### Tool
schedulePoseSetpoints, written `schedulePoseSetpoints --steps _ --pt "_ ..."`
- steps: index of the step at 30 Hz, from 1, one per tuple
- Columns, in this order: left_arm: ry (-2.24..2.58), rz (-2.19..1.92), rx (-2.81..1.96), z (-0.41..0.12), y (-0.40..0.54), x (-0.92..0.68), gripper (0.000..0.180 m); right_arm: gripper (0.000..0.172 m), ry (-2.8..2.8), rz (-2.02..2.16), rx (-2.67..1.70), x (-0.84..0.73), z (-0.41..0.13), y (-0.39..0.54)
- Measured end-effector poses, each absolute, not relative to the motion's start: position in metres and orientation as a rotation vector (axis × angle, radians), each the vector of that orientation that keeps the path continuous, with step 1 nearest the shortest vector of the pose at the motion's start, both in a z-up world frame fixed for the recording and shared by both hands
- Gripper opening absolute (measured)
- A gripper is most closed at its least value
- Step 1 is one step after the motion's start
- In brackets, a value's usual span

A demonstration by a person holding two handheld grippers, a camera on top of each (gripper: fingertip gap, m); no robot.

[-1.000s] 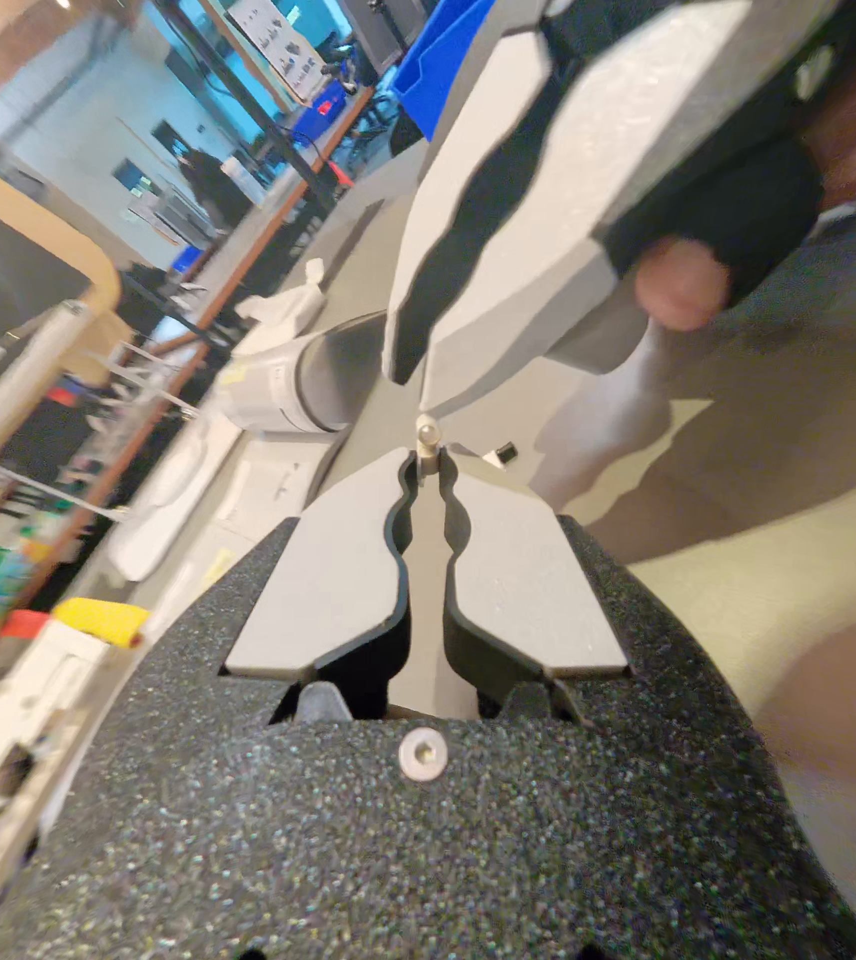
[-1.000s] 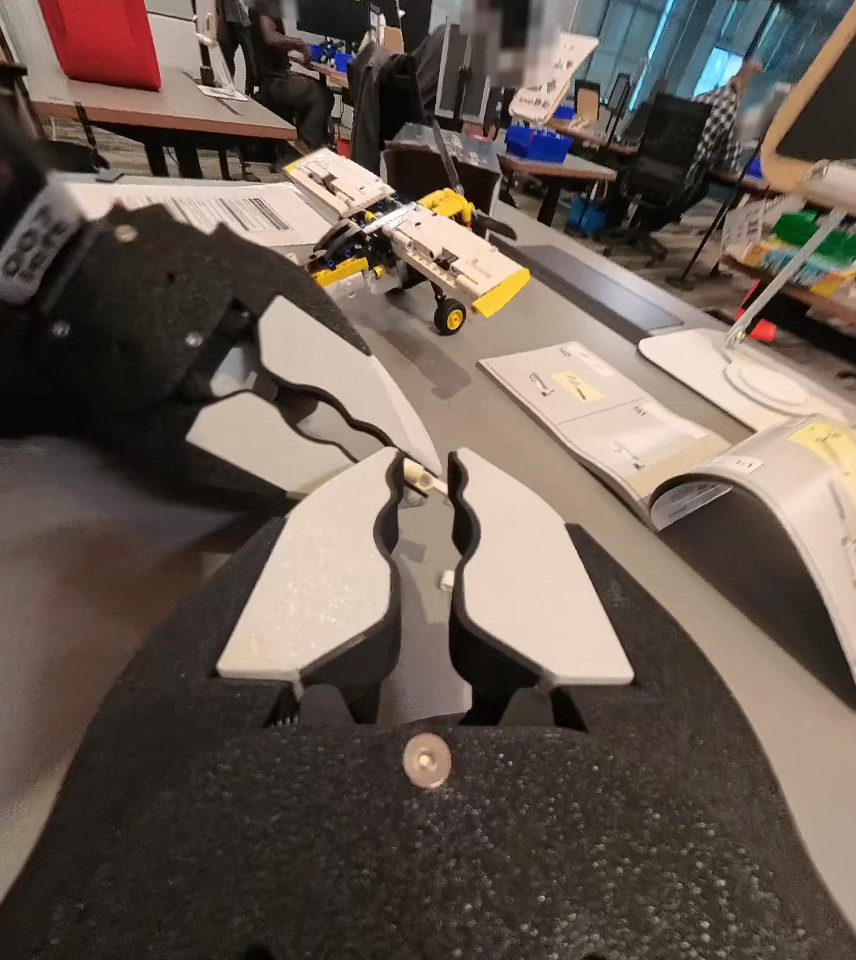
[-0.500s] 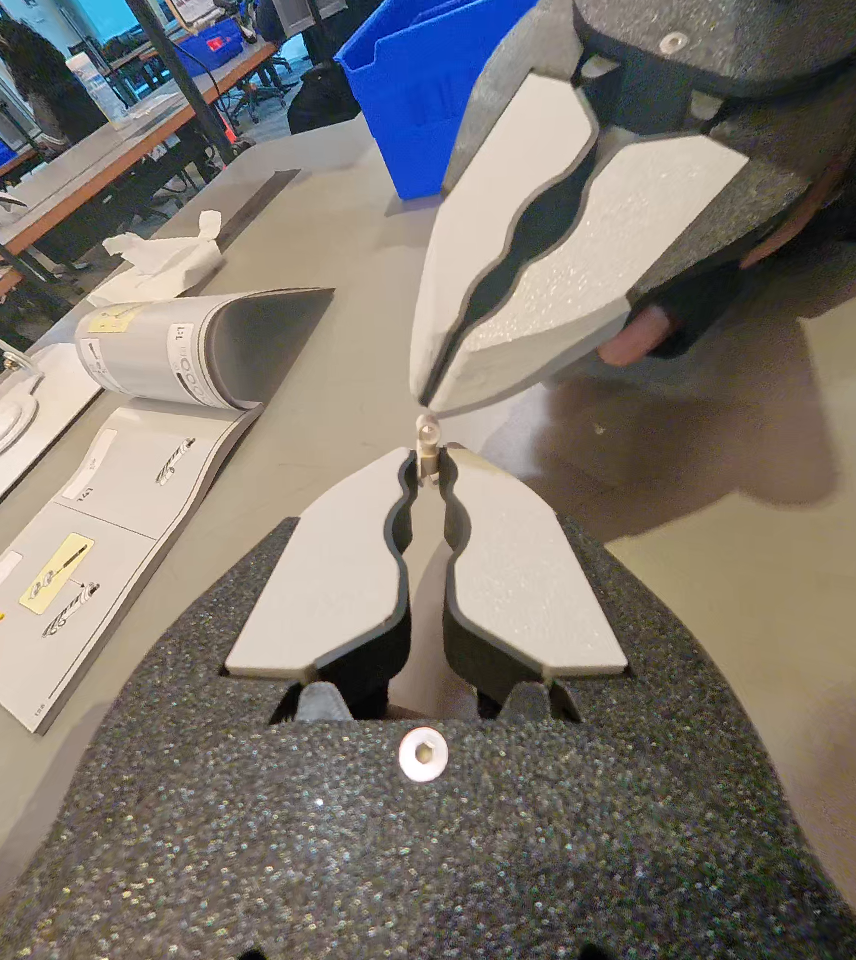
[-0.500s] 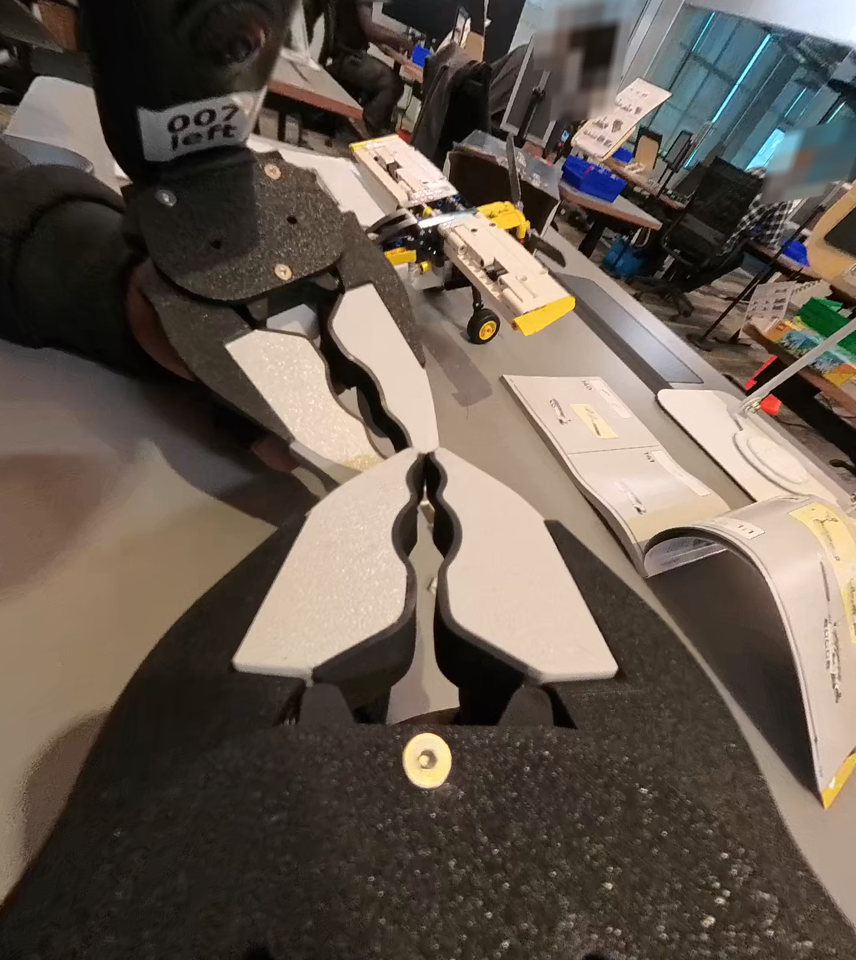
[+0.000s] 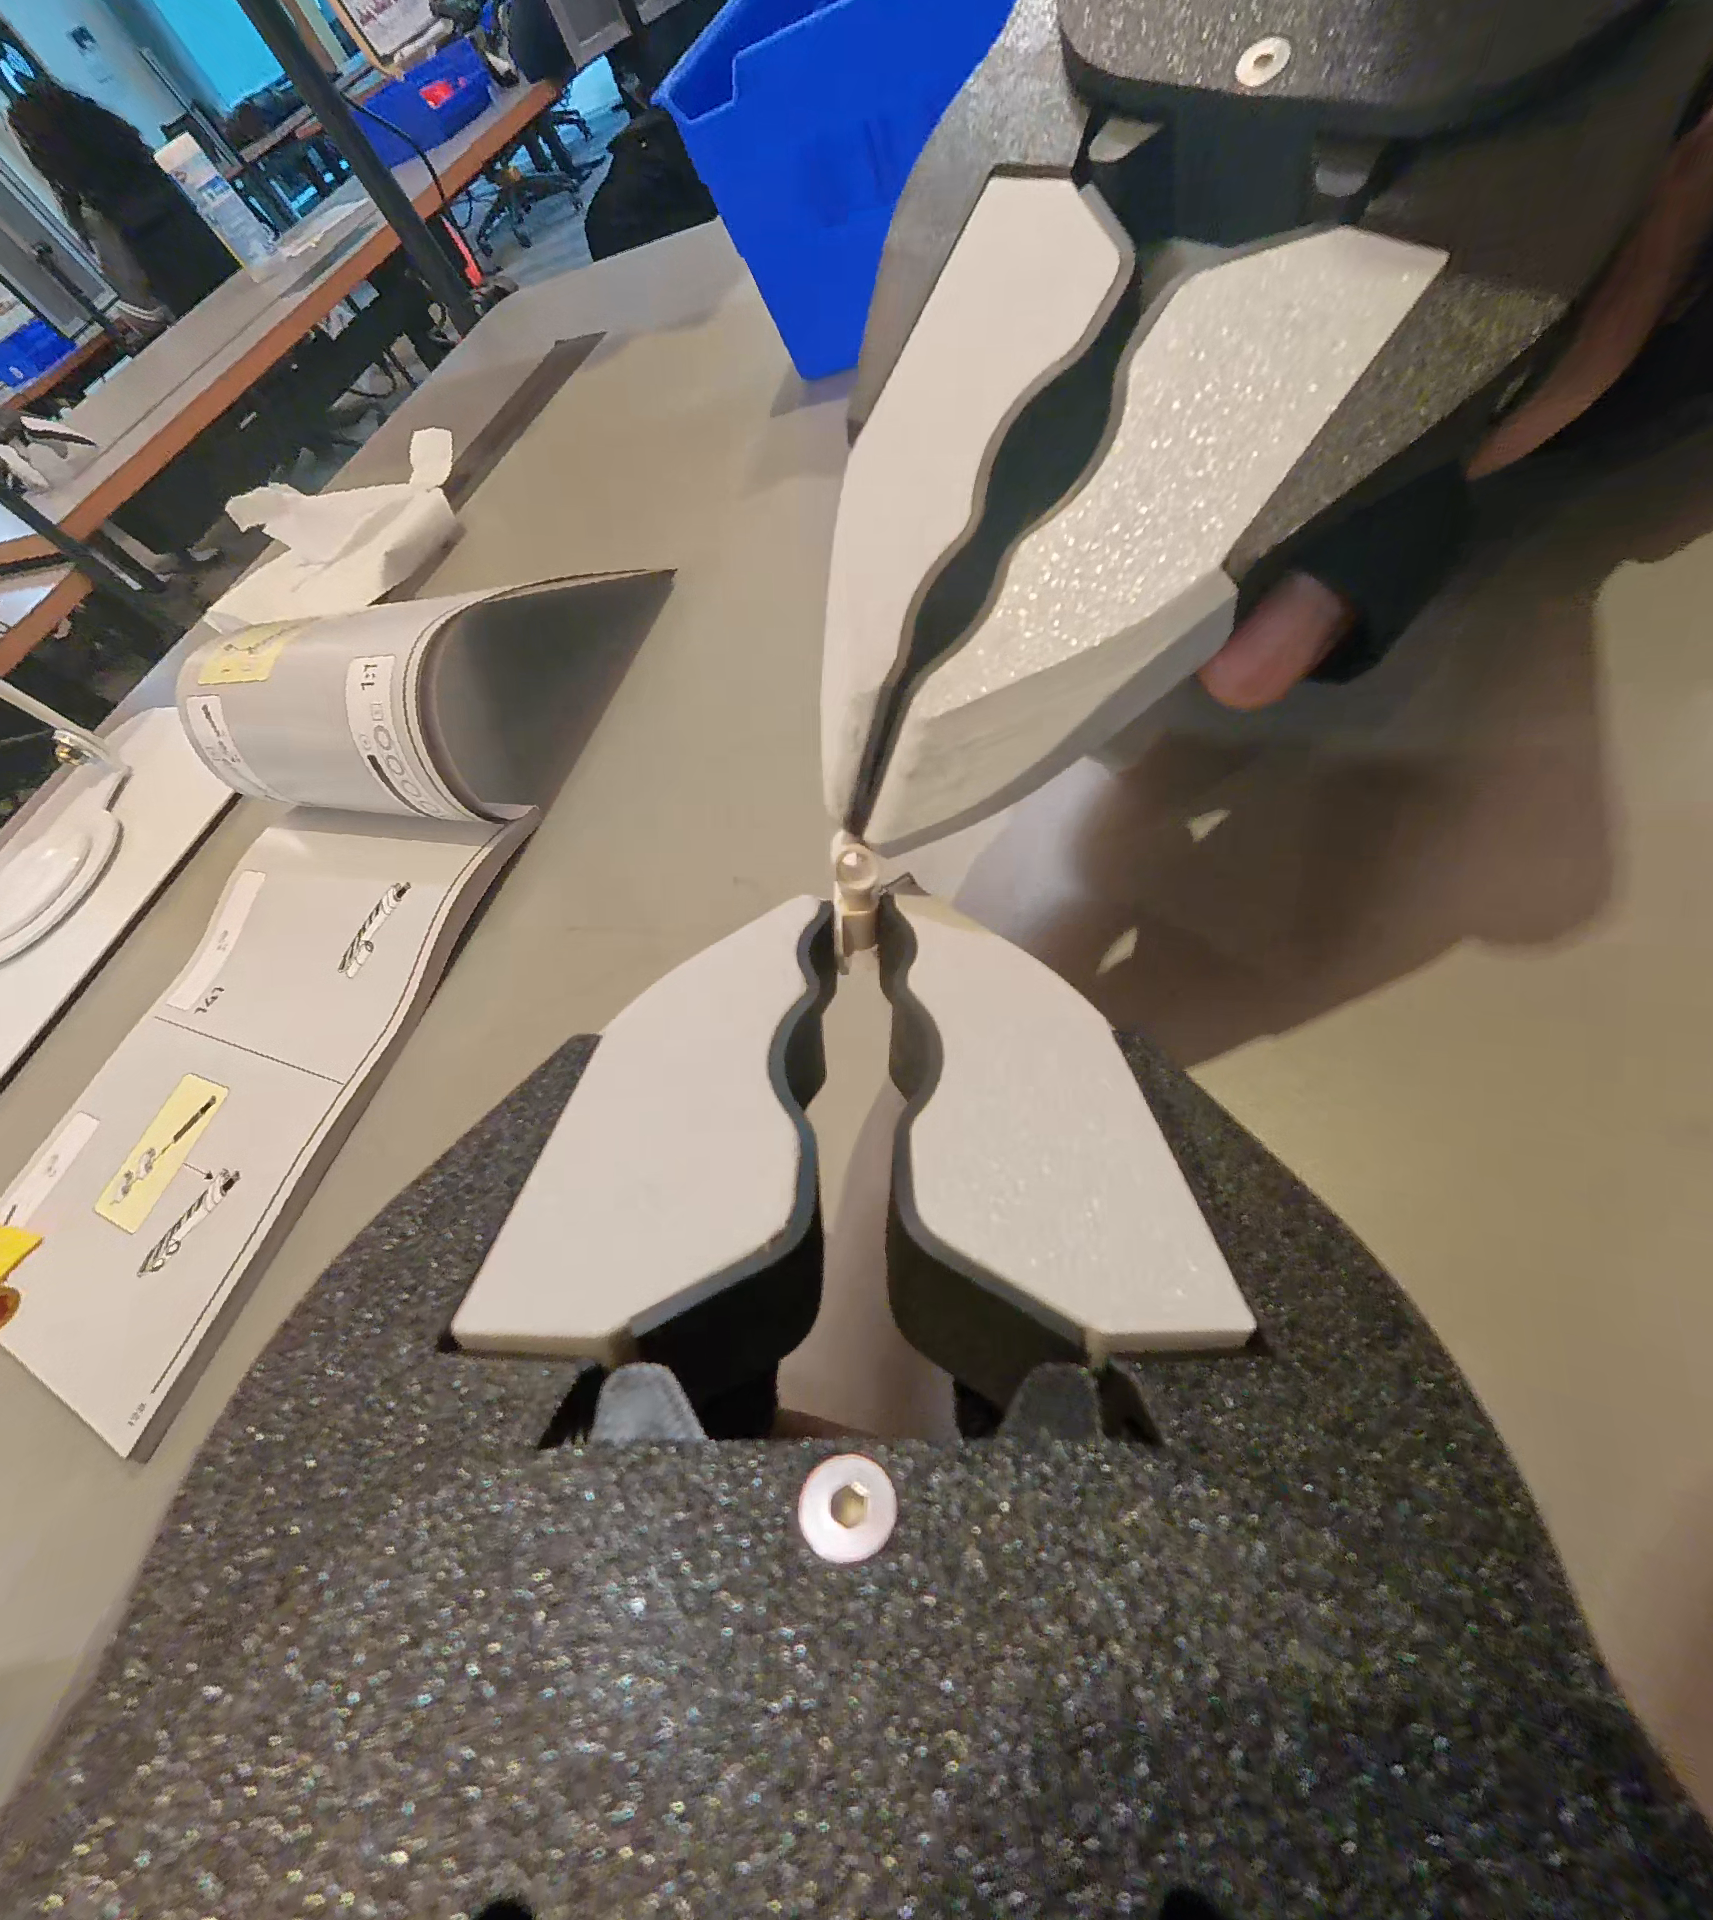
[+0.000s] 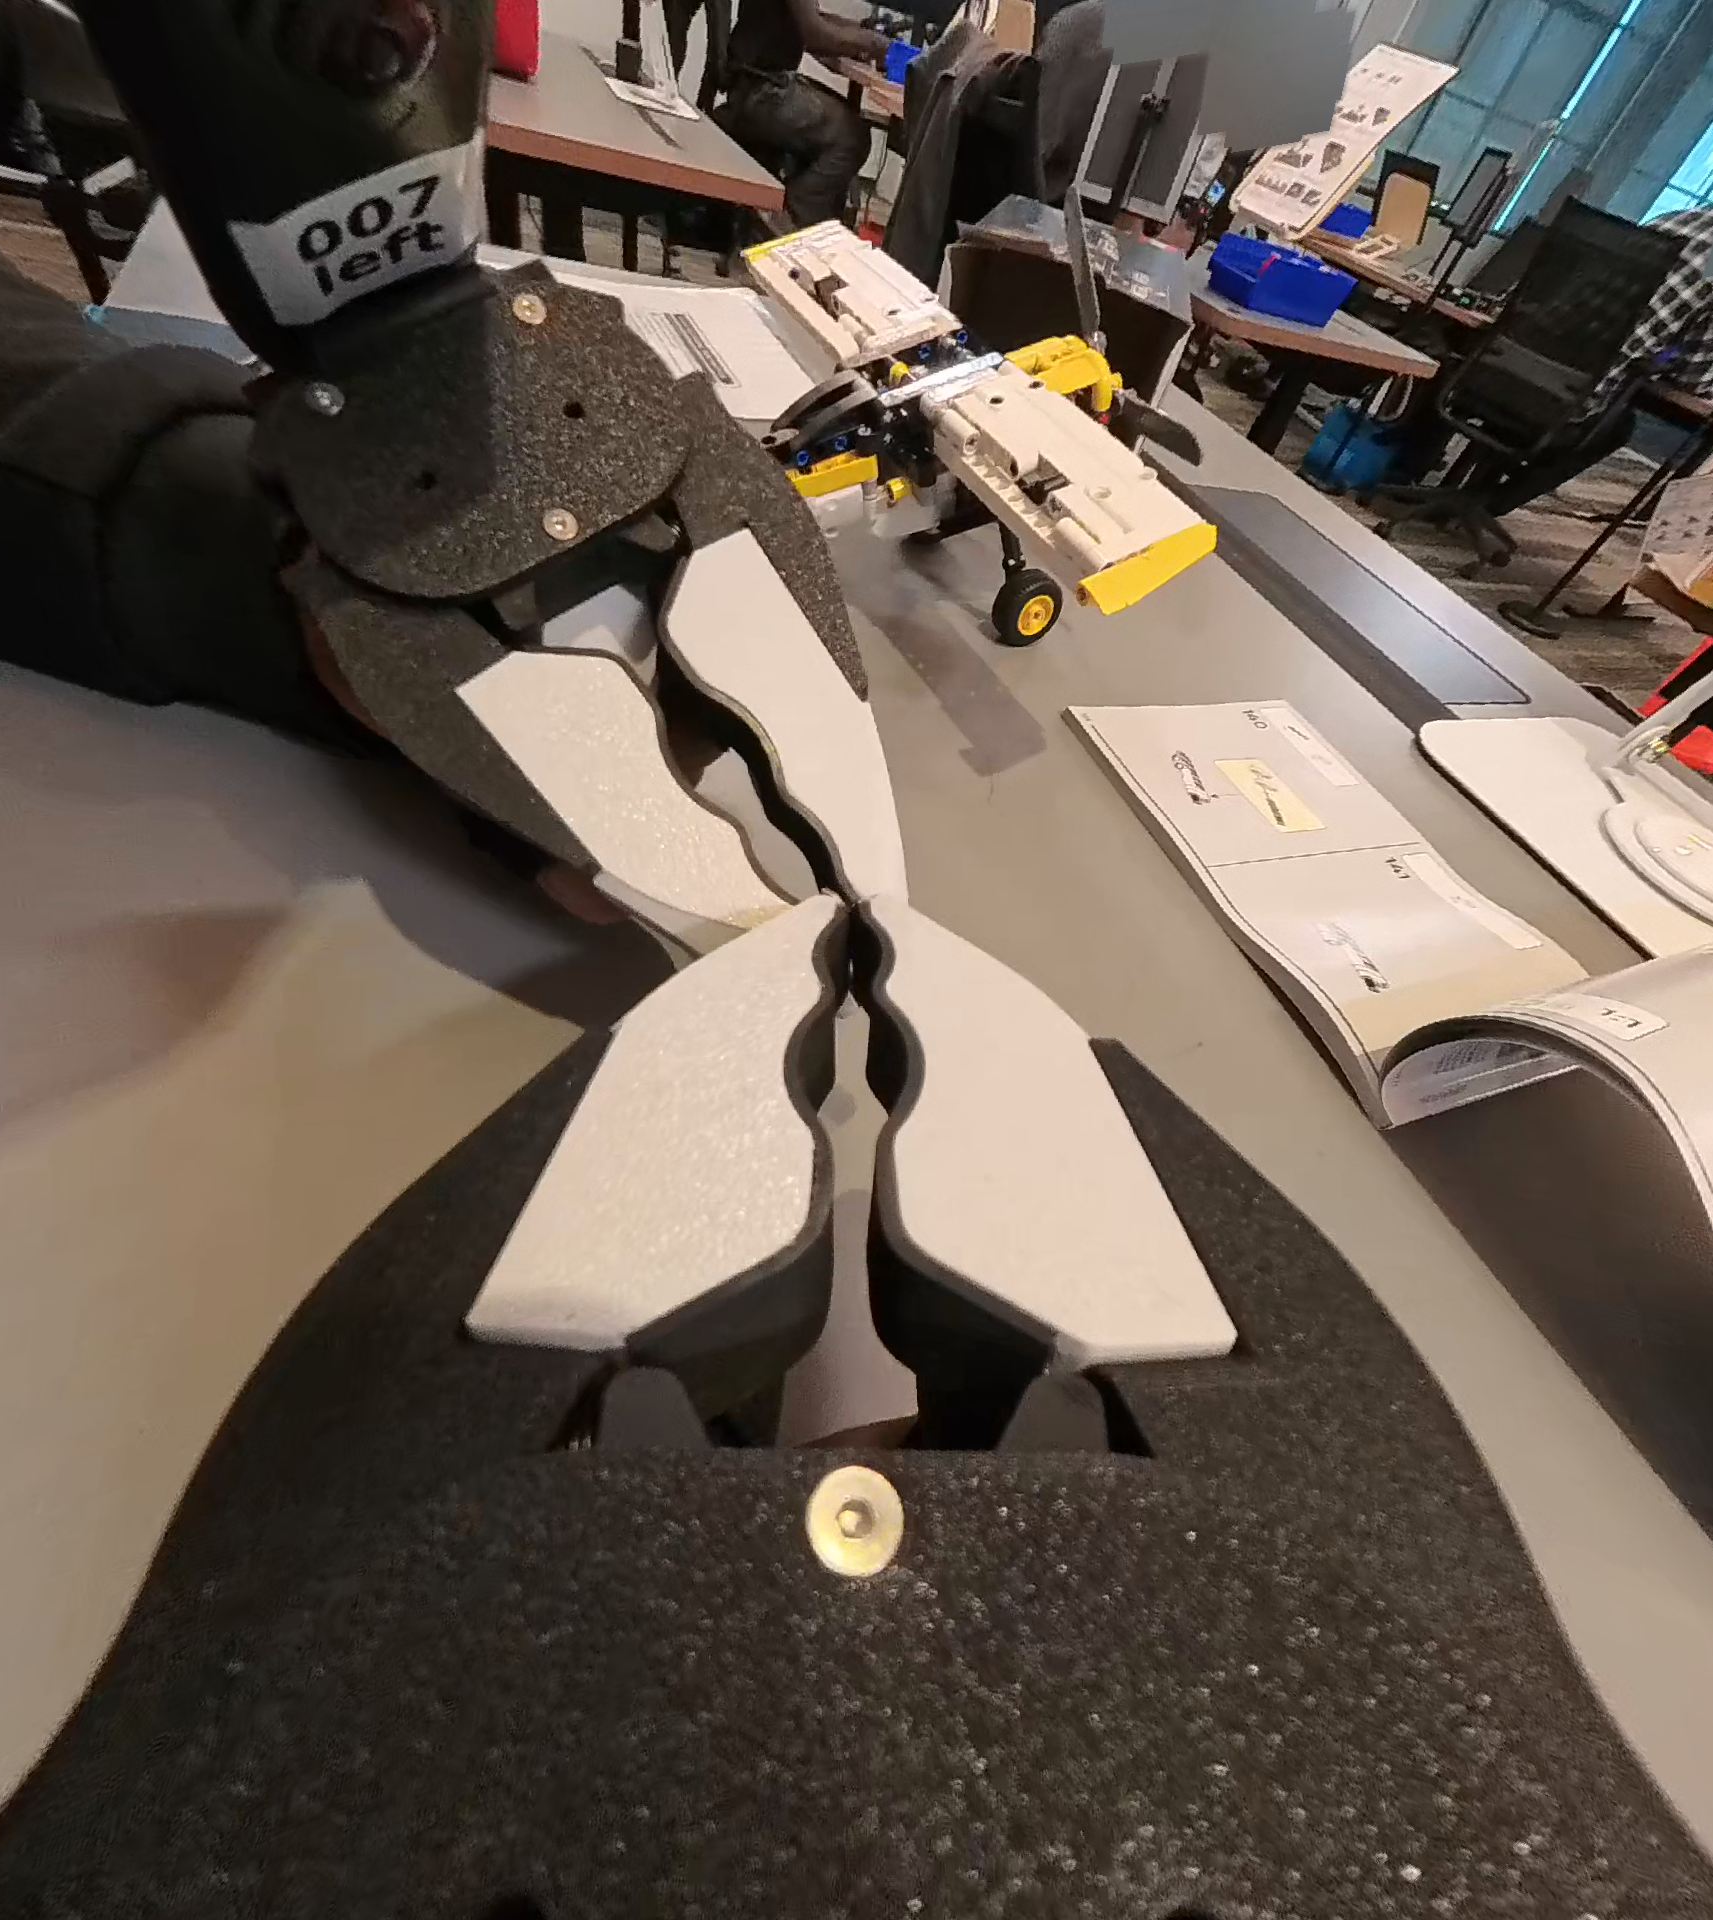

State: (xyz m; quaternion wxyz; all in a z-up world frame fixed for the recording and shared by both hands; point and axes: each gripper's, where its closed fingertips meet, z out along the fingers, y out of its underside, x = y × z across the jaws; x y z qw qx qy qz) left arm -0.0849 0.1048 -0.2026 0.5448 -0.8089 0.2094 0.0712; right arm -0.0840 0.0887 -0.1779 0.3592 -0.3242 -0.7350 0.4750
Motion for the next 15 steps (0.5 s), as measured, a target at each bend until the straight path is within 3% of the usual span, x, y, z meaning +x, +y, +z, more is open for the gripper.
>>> schedulePoseSetpoints --steps 15 --pt "0.55 0.303 -1.924 -0.2093 0.1058 -0.0858 0.007 0.0 -1.96 1.193 -0.902 -0.0836 -0.1869 0.0892"
